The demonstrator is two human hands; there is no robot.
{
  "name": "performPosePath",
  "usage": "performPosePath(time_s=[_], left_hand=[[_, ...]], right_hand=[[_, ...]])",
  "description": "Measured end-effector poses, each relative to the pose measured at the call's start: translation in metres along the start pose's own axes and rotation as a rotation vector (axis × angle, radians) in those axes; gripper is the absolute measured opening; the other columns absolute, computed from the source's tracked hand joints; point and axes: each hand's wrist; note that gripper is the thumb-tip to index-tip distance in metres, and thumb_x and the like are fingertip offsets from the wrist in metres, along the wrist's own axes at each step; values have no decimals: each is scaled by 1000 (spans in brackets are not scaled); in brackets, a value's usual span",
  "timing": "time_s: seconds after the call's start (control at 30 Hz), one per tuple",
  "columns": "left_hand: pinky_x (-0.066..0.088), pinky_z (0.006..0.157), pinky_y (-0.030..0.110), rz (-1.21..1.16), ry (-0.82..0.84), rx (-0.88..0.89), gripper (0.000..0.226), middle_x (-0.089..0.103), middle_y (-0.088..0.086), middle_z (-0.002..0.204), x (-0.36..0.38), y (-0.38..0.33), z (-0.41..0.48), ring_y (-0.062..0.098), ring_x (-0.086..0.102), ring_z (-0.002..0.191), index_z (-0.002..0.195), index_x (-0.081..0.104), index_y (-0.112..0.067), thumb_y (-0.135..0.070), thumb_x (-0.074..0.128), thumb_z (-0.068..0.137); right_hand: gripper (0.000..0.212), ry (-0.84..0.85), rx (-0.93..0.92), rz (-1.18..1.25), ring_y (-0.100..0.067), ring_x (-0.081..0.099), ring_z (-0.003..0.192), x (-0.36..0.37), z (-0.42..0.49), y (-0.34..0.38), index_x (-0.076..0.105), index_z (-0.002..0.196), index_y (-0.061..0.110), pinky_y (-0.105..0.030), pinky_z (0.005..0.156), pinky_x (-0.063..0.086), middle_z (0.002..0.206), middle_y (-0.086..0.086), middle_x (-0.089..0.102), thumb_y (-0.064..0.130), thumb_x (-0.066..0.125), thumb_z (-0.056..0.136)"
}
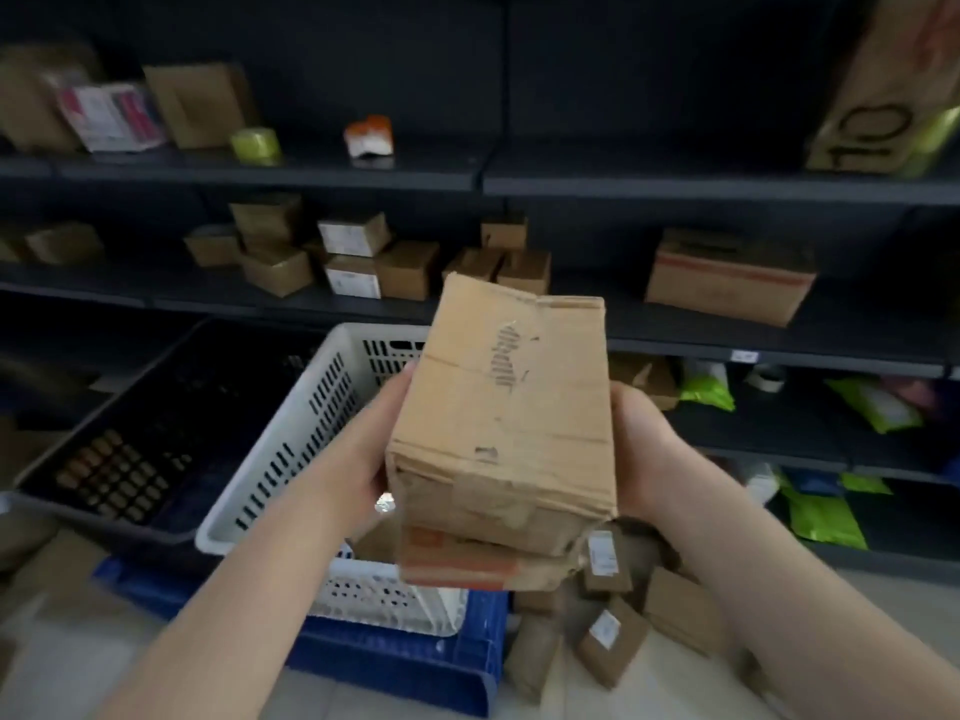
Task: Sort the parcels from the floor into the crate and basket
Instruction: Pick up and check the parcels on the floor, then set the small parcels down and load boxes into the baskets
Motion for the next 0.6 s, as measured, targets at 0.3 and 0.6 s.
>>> performPosePath(time_s=[0.3,0.6], left_hand=[[48,74,35,-200,-69,-126,21,70,5,87,-171,-3,58,18,67,72,84,72,-22,-42,64,83],[34,98,34,163,-277,-75,38,50,4,129,-206,-5,170,19,46,116,135,48,-16,-30,45,99]], right_hand=[[64,-2,96,137,-35,64,105,167,121,-55,63,114,14,-47,97,47,111,-17,69,67,42,87],[55,-350,-107,-398,-28,51,125,119,177,-42,49,136,11,-43,108,35,133,-11,57,49,34,99]])
Point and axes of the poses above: each hand's wrist, its own z-axis towards the middle knuckle, its own x-axis out of the palm, y = z × x
